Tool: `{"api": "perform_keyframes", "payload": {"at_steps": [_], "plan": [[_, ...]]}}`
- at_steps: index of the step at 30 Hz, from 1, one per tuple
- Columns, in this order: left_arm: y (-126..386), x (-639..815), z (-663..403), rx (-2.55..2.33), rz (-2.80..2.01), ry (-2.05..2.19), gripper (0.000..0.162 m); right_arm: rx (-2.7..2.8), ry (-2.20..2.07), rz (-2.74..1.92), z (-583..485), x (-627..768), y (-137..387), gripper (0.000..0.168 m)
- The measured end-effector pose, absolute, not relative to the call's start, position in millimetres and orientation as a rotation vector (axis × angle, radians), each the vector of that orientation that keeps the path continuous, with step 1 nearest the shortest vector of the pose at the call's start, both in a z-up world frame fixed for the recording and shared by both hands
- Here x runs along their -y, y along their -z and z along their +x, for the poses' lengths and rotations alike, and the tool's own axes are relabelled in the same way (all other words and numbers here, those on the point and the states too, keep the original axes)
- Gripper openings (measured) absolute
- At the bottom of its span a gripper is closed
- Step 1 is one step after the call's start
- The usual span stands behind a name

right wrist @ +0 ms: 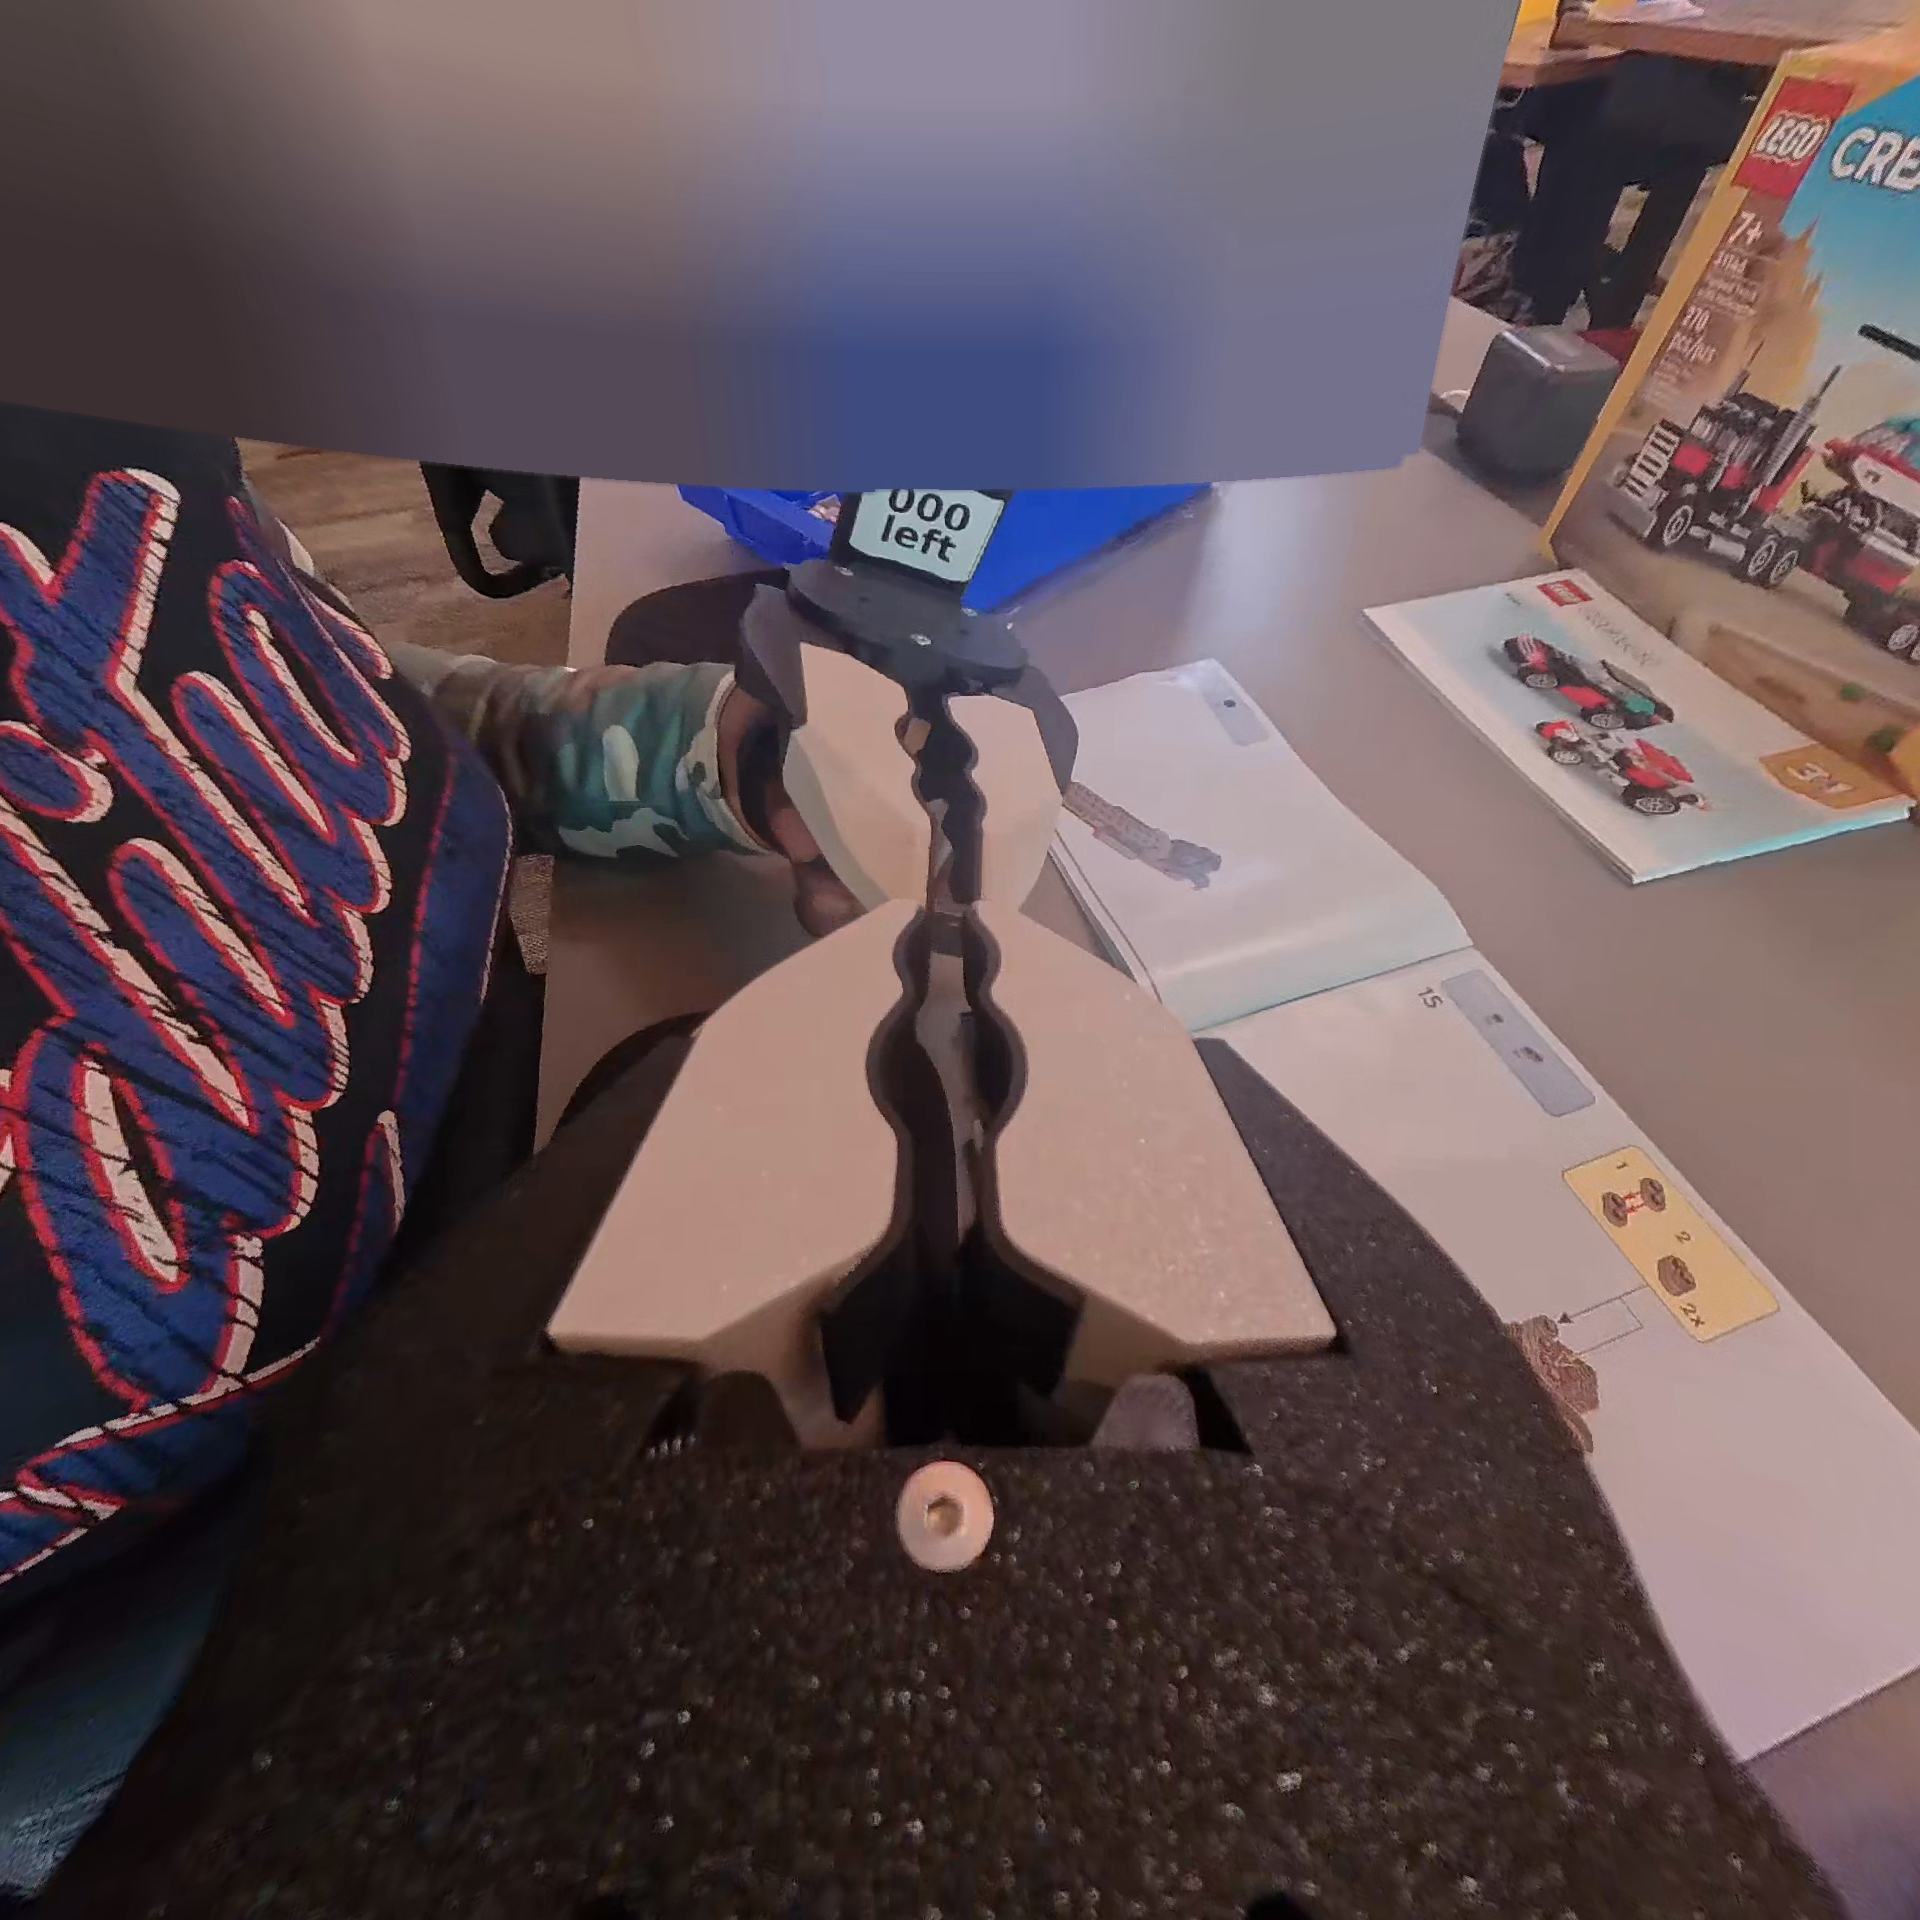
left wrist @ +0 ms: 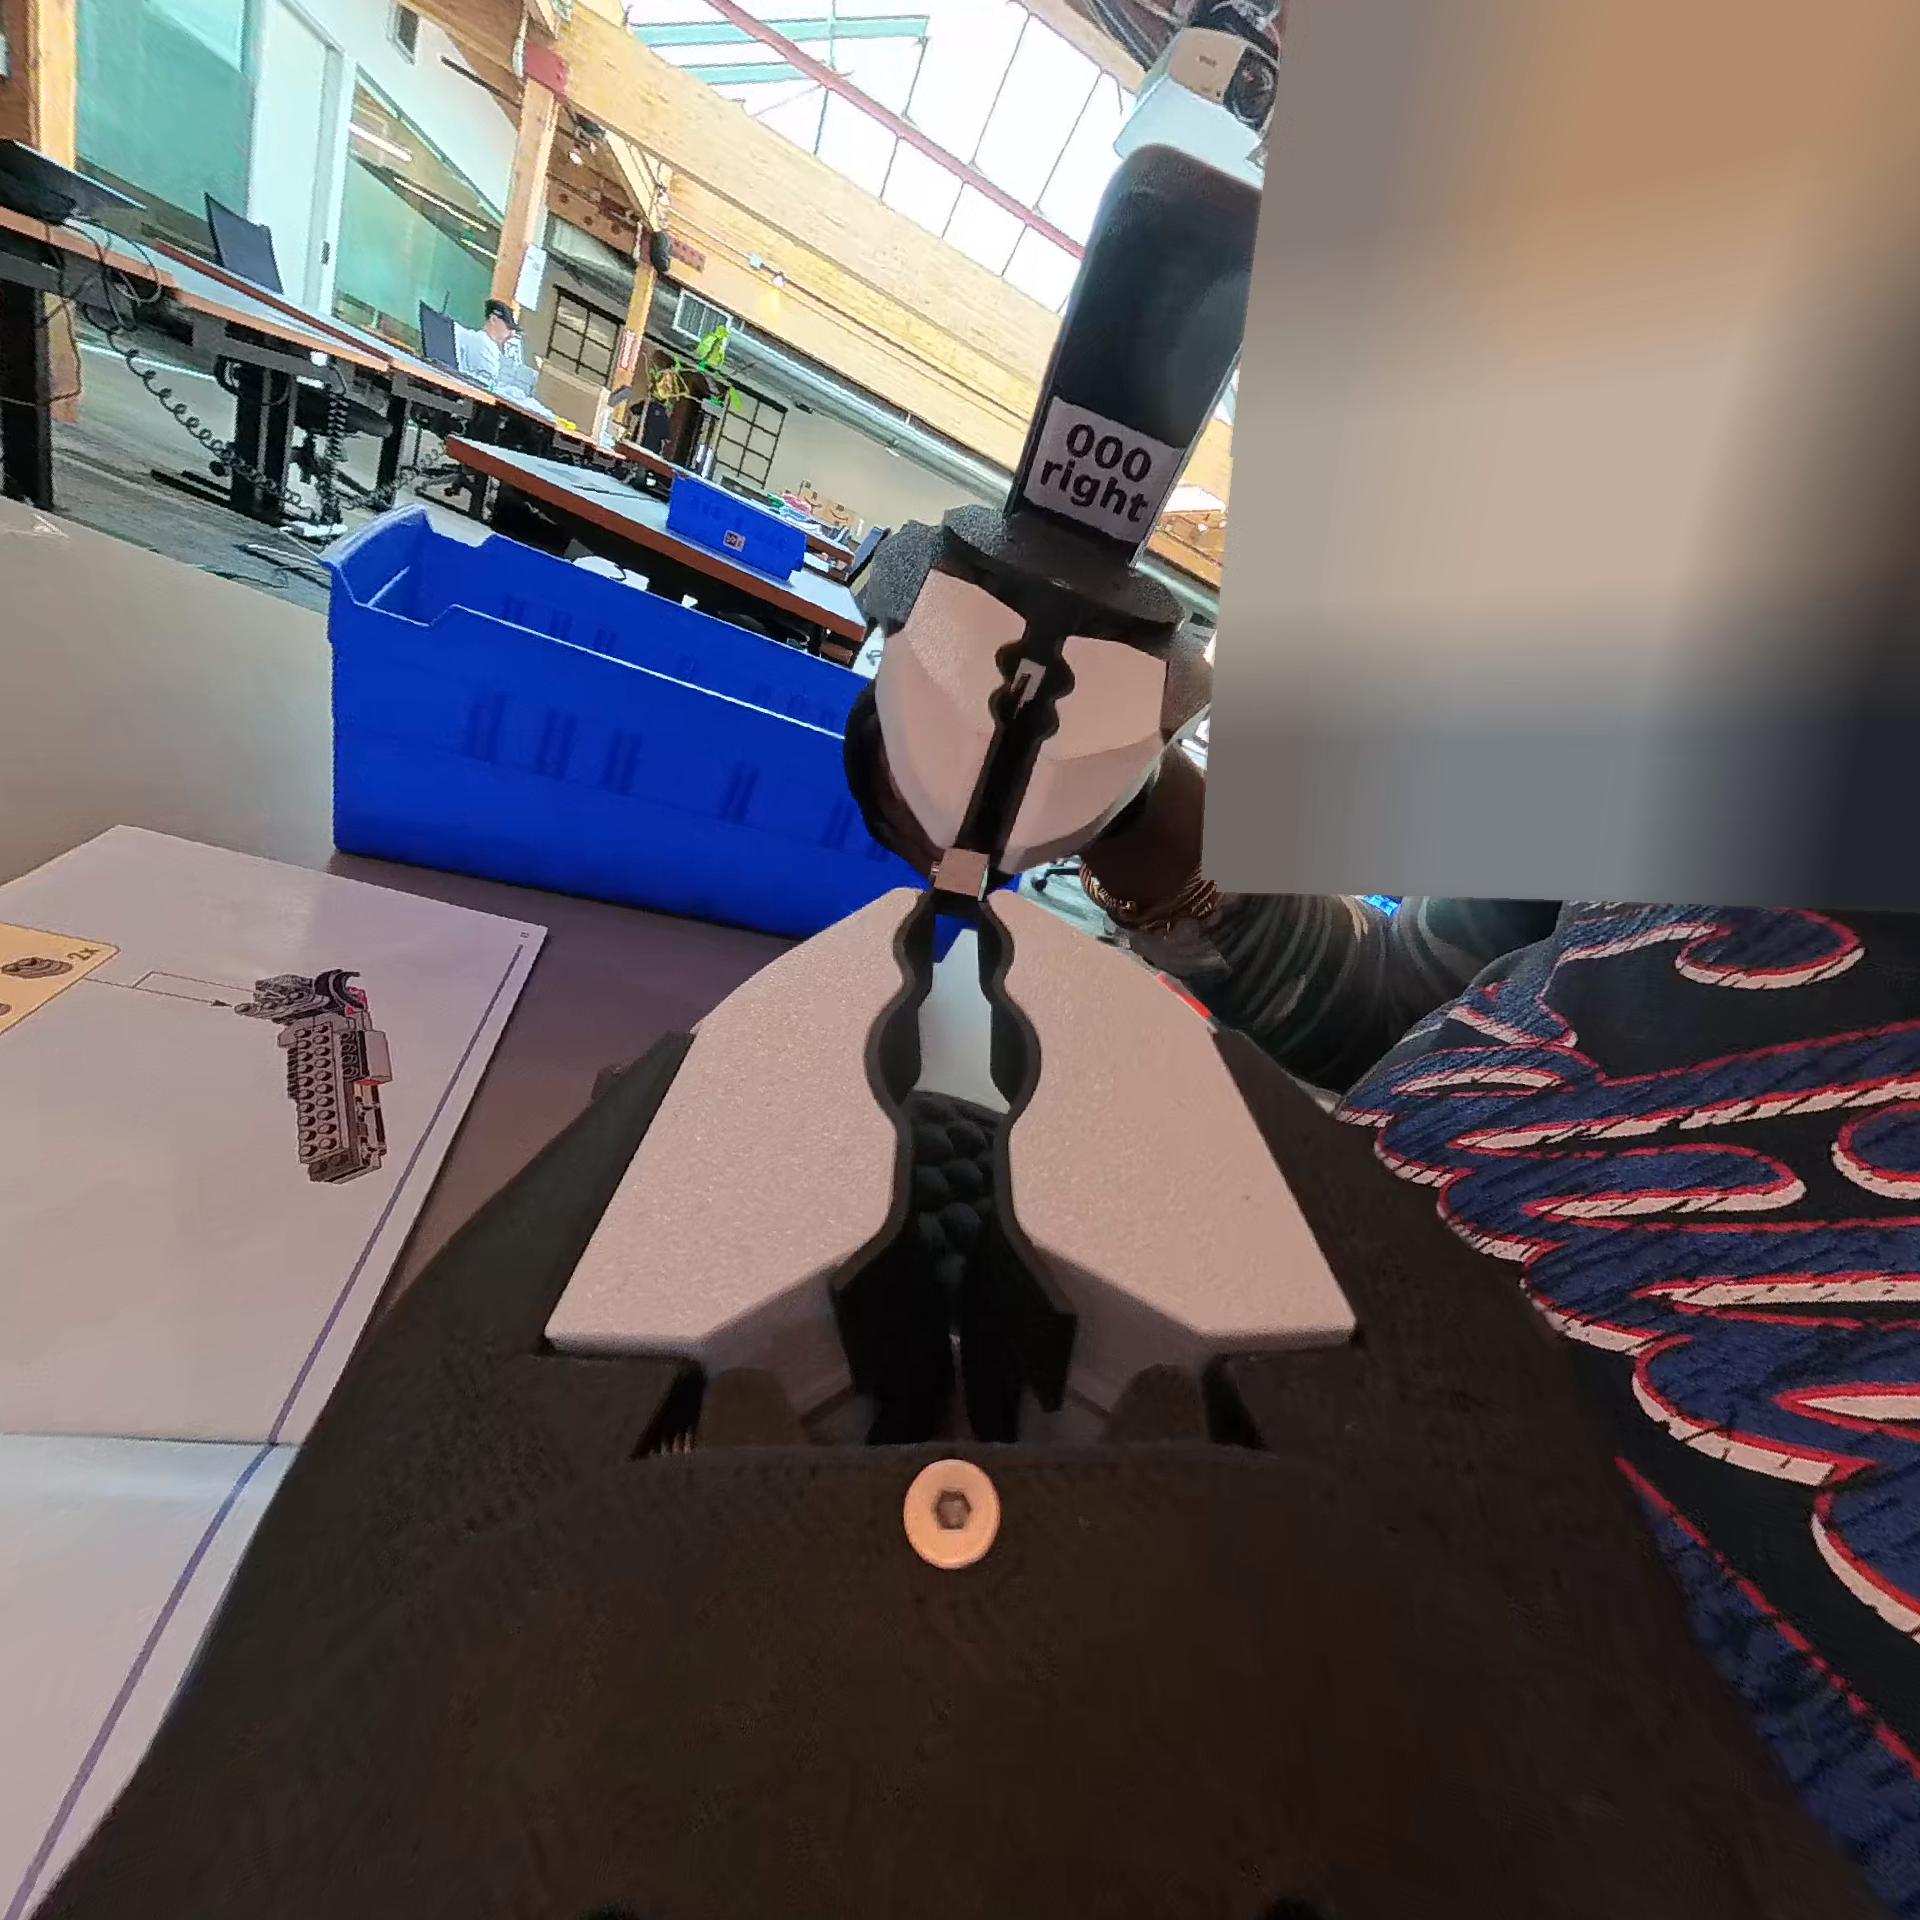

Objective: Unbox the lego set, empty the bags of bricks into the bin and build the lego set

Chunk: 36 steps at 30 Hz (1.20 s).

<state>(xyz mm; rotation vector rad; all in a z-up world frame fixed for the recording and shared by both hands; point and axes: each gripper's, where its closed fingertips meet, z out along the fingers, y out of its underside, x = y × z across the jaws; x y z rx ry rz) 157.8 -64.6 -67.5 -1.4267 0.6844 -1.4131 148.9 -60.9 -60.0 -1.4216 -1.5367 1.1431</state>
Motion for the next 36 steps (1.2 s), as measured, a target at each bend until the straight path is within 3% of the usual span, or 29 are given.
{"api": "perform_keyframes", "payload": {"at_steps": [15, 17, 19, 26, 36], "plan": [[70, 63, 161, -0.676, -1.439, 1.423, 0.008, 1.468, -1.173, -1.462, 152, 59, 64, 0.005], [70, 63, 162, -0.696, -1.448, 1.399, 0.014, 1.423, -1.188, -1.479, 154, 57, 63, 0.004], [79, 57, 158, -0.740, -1.511, 1.270, 0.026, 1.371, -1.186, -1.511, 161, 52, 62, 0.004], [134, 43, 151, -1.115, -1.748, 0.686, 0.033, 1.230, -1.102, -1.697, 193, 35, 87, 0.004], [162, 39, 162, -1.240, -1.864, 0.617, 0.032, 1.229, -1.040, -1.738, 203, 36, 105, 0.004]]}}
